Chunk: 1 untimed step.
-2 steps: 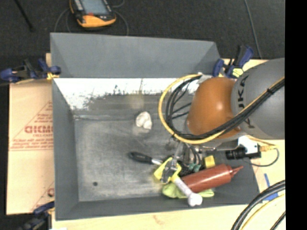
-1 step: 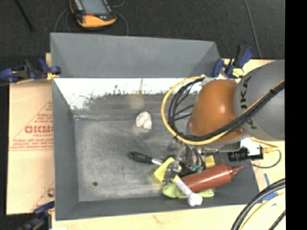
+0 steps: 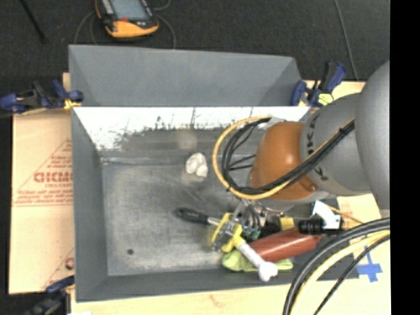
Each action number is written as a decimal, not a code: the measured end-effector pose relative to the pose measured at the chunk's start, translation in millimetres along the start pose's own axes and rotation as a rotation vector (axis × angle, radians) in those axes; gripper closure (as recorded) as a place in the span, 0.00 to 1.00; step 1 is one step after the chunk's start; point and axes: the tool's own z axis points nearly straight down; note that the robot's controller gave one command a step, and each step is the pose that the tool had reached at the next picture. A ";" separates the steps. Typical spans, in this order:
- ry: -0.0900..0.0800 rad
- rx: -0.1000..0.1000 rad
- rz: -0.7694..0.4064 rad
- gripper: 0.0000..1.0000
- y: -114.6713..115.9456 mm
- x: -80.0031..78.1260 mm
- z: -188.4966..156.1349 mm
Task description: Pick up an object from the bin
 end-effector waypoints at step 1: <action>-0.003 -0.002 0.055 1.00 7.1 -5.3 18.2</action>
Offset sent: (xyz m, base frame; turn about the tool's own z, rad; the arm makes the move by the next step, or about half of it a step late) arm 0.0000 0.0000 0.0000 0.0000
